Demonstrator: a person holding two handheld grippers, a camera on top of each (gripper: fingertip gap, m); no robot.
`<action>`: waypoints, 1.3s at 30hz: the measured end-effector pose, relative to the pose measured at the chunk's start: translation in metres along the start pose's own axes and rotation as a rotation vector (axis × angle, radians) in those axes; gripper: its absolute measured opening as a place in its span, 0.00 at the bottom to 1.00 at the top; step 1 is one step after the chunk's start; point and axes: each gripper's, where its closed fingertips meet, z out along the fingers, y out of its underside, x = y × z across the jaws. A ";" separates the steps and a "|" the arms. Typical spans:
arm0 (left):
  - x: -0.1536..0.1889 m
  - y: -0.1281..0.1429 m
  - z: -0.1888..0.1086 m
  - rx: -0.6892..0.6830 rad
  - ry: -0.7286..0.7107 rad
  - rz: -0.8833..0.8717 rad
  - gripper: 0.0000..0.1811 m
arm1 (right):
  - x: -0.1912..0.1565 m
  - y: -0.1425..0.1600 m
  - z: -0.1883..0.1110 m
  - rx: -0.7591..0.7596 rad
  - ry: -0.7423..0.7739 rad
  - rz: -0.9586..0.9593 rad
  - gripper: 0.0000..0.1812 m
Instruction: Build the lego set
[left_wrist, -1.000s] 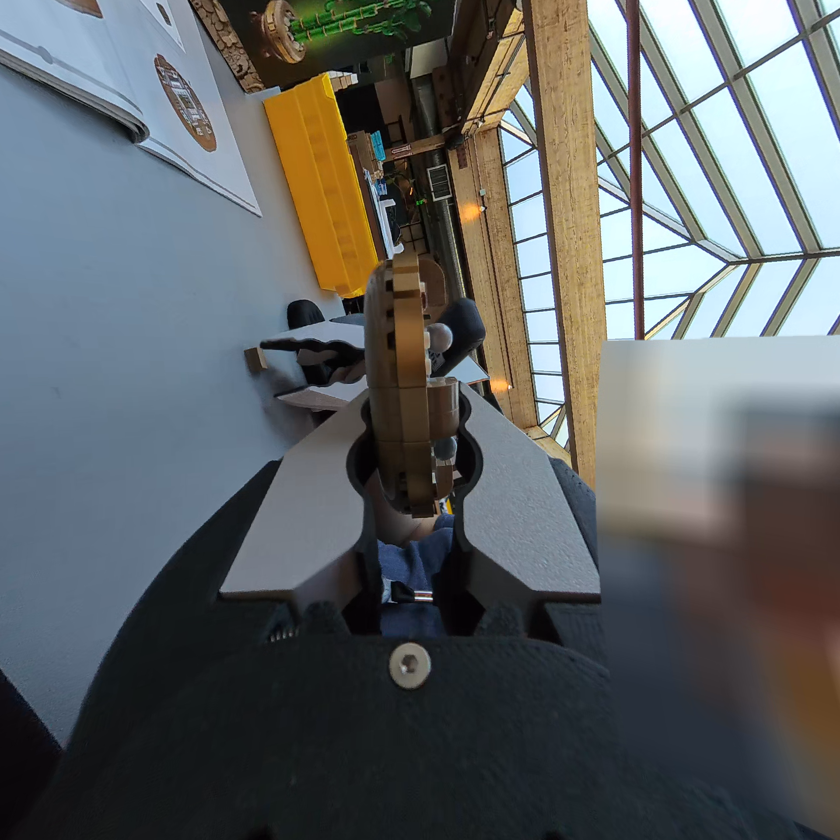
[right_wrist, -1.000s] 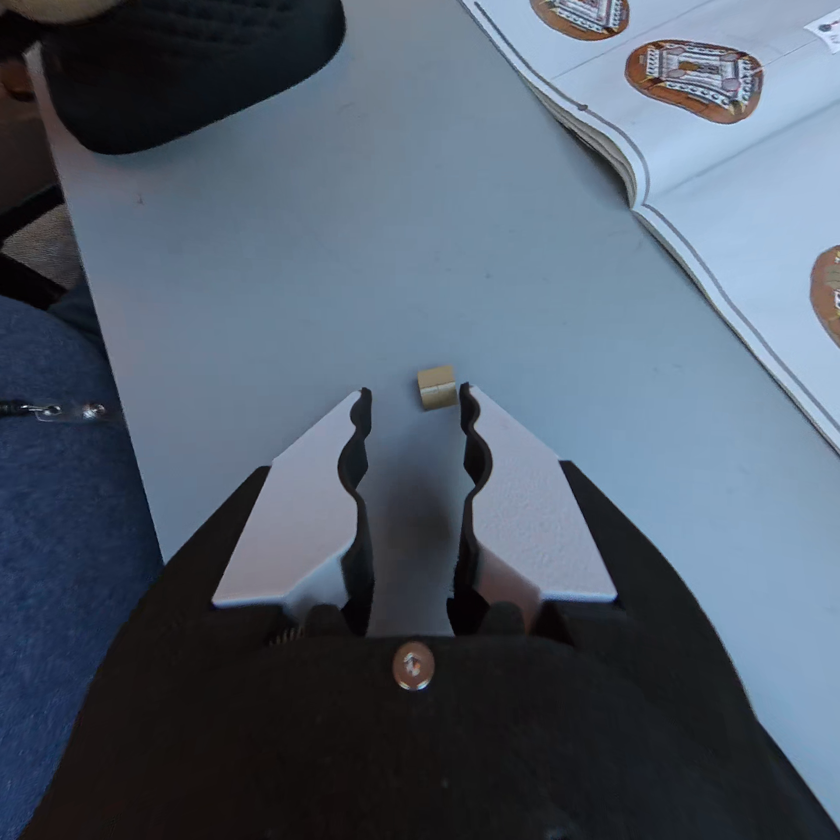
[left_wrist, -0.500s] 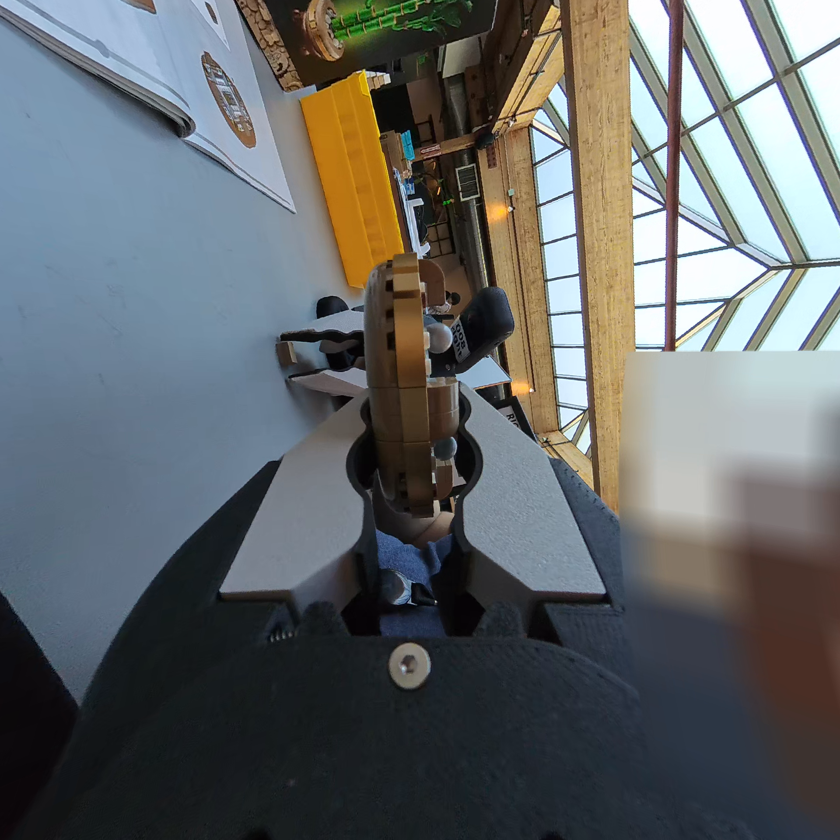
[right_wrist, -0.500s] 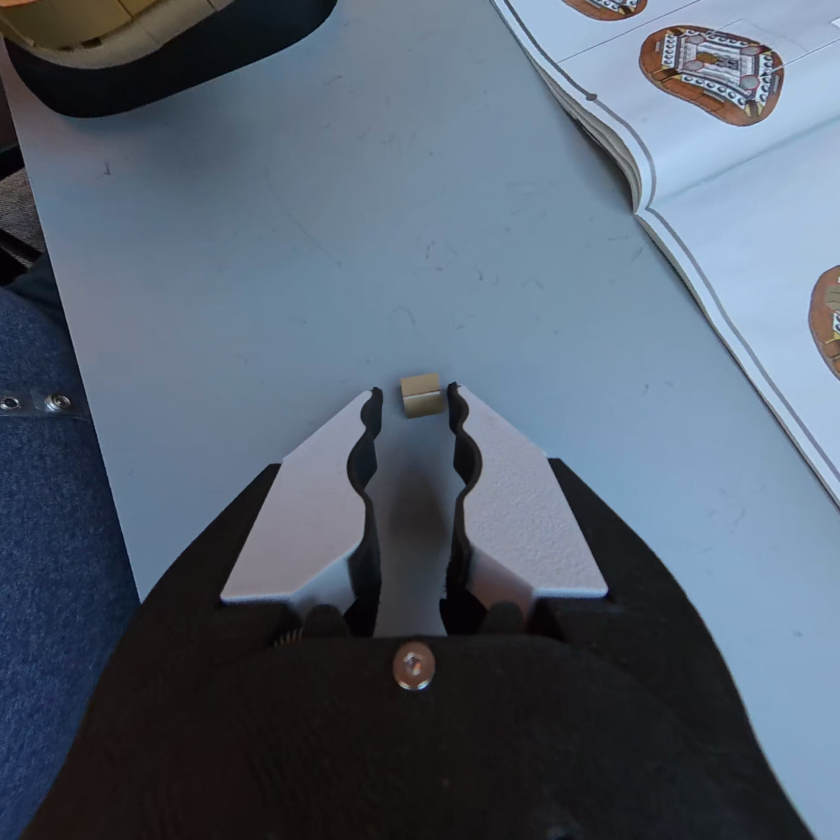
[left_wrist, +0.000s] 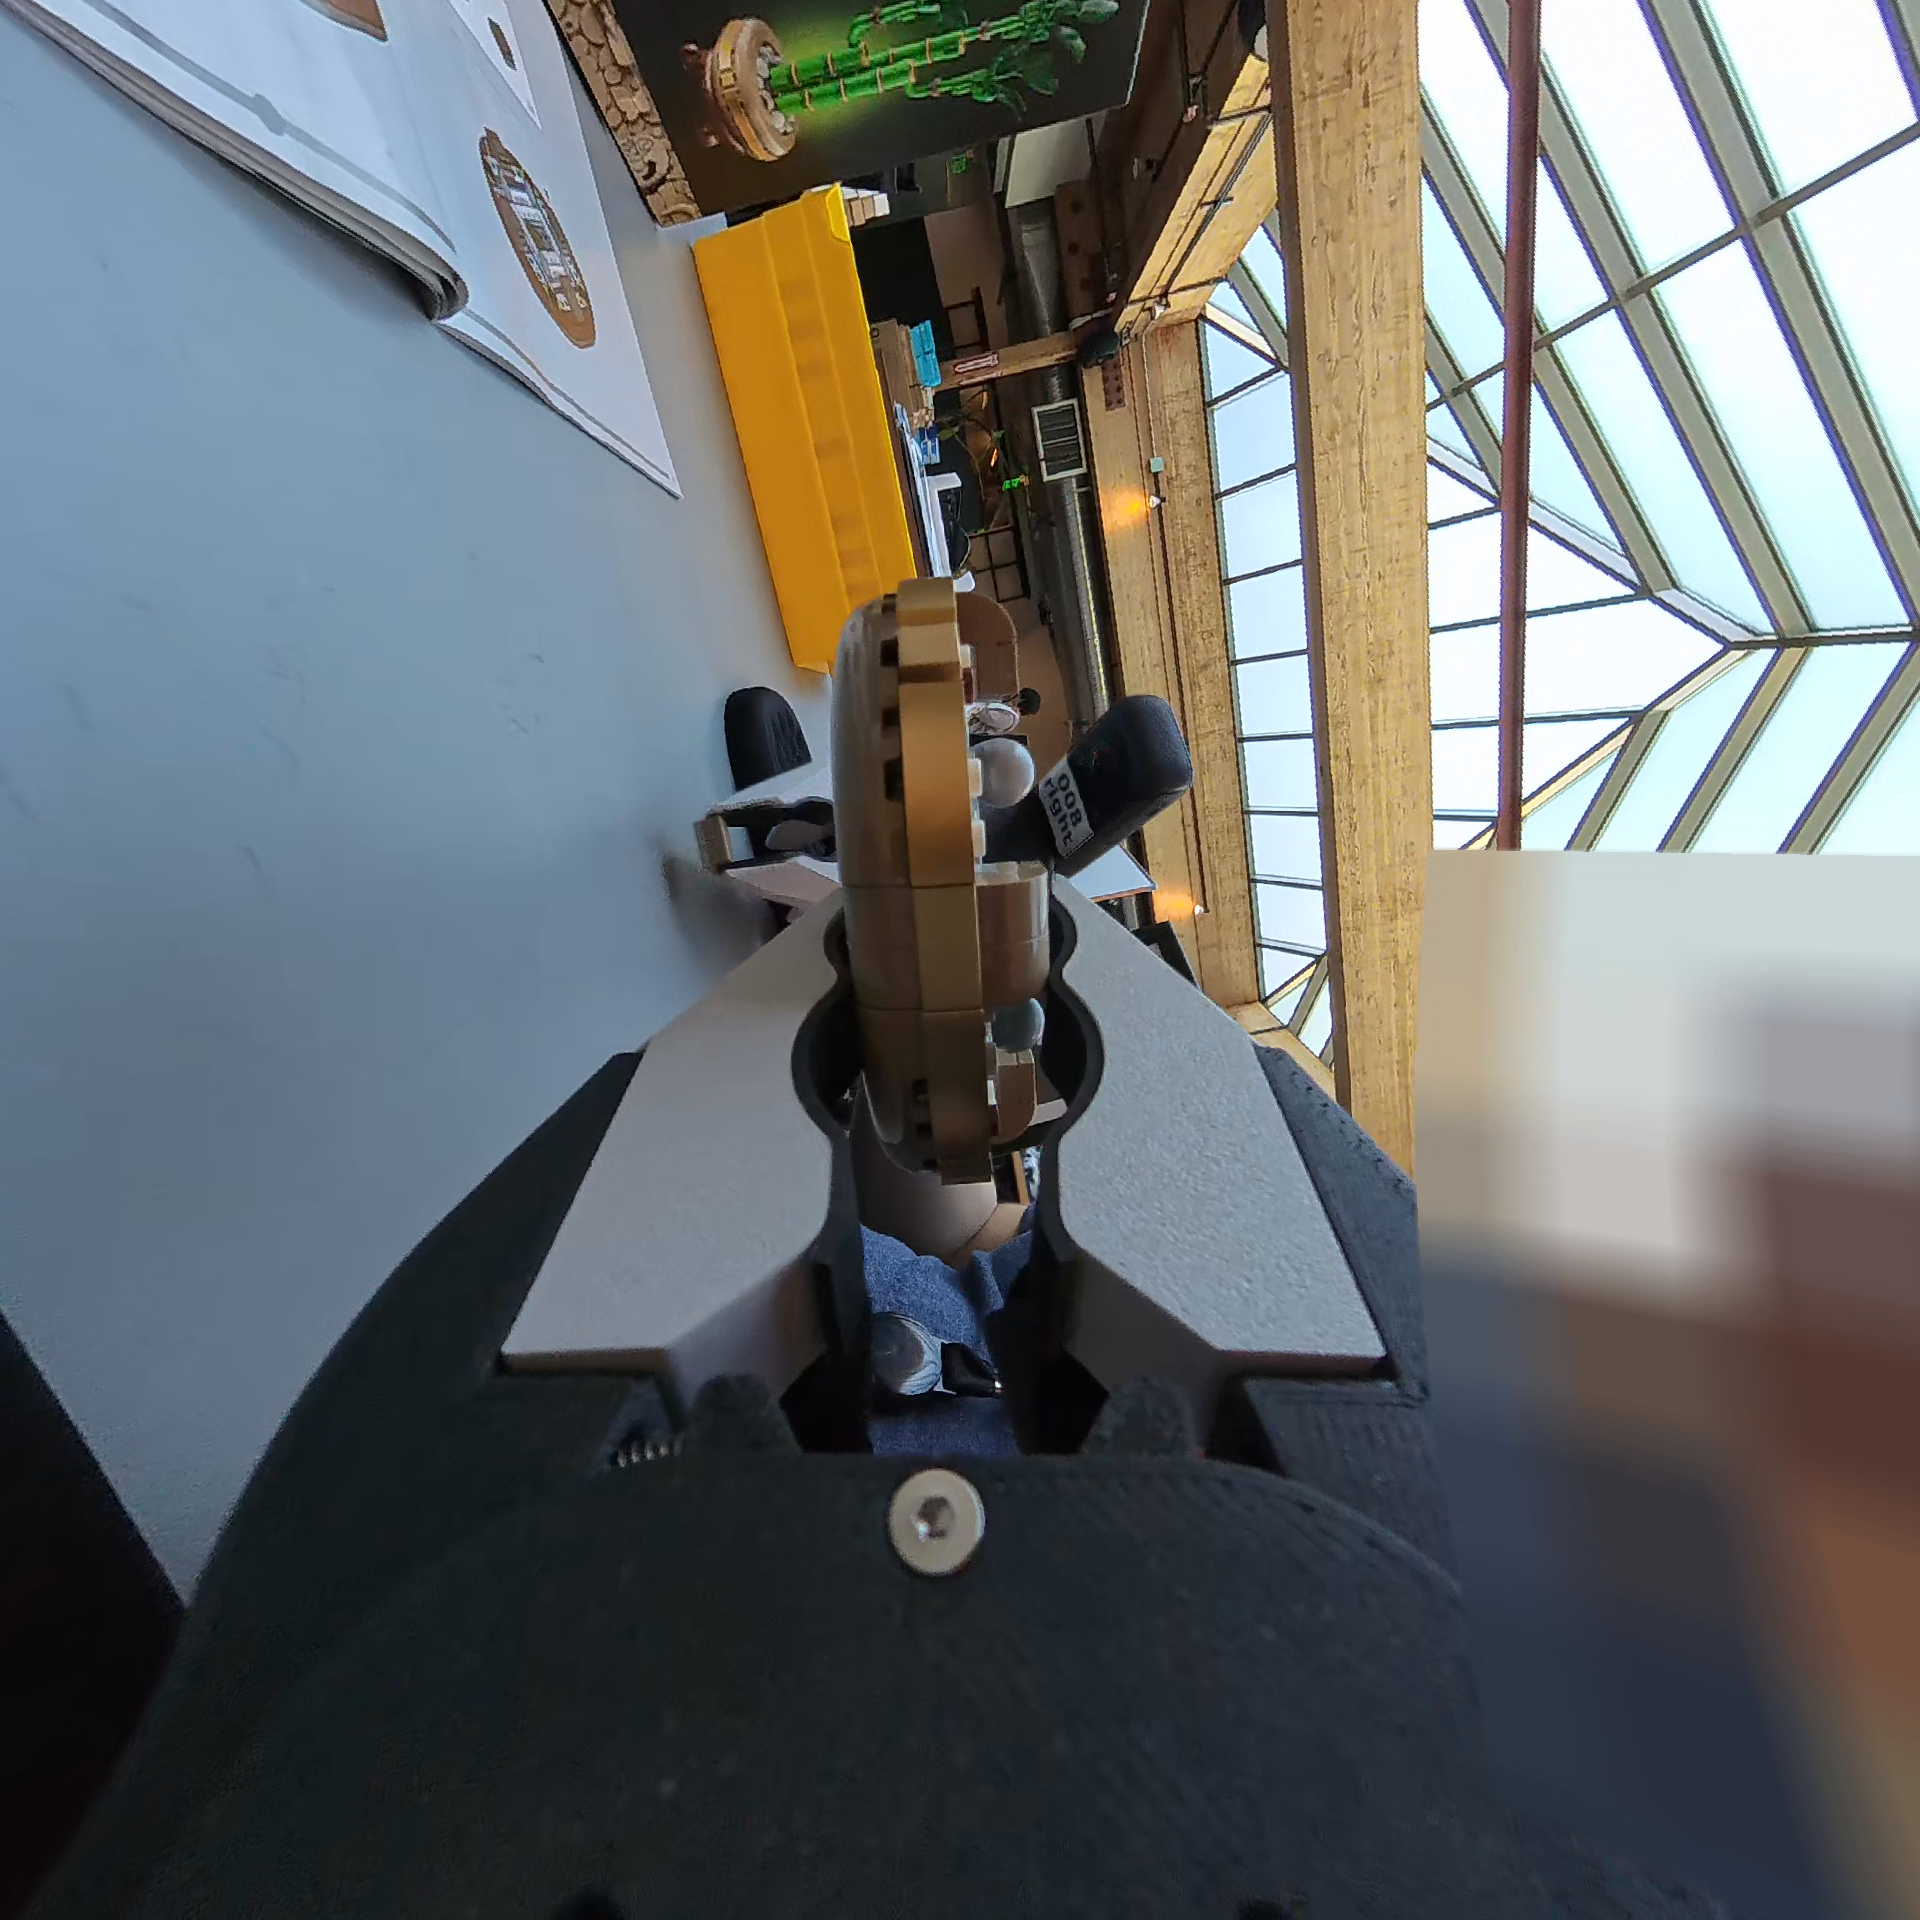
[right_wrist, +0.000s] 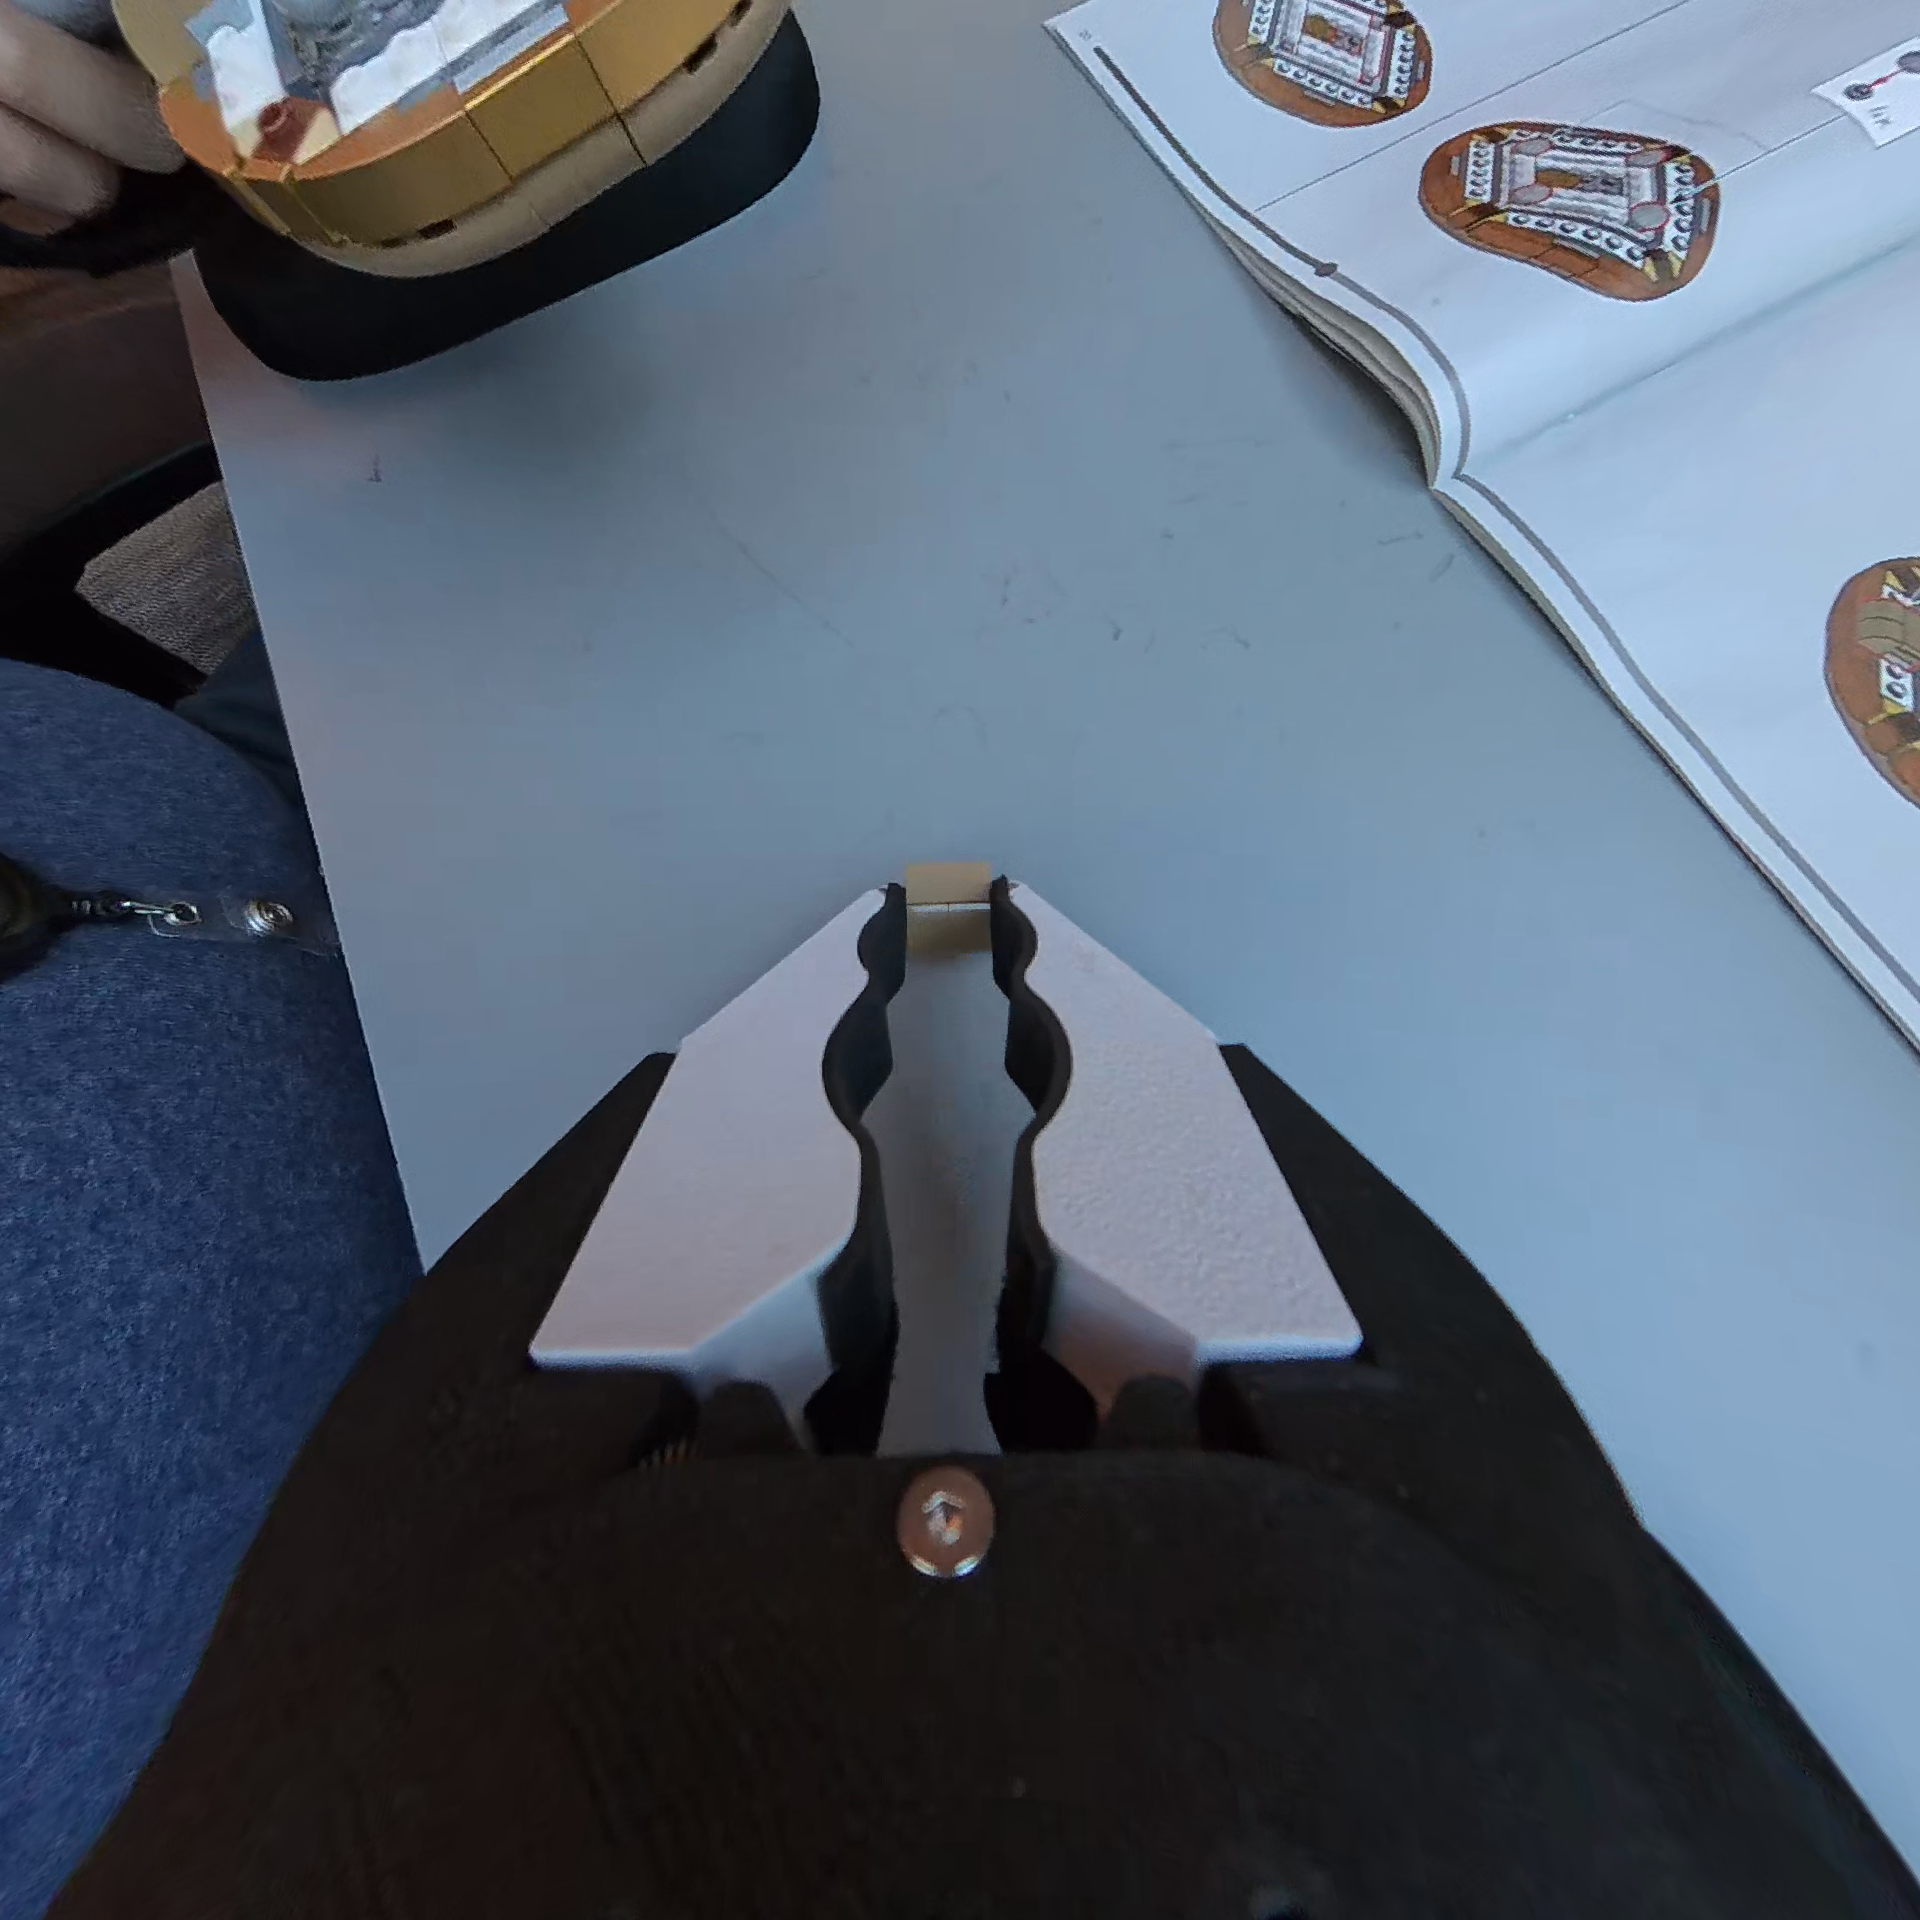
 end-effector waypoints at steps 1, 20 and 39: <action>0.000 0.000 0.000 0.001 0.001 -0.003 0.16 | 0.001 0.001 -0.004 0.006 0.008 0.004 0.08; -0.008 0.011 0.023 0.010 0.017 -0.045 0.16 | -0.022 -0.060 -0.055 0.157 -0.029 -0.107 0.08; -0.014 0.019 0.046 0.005 -0.014 -0.016 0.16 | -0.046 -0.093 -0.050 0.116 -0.059 -0.240 0.08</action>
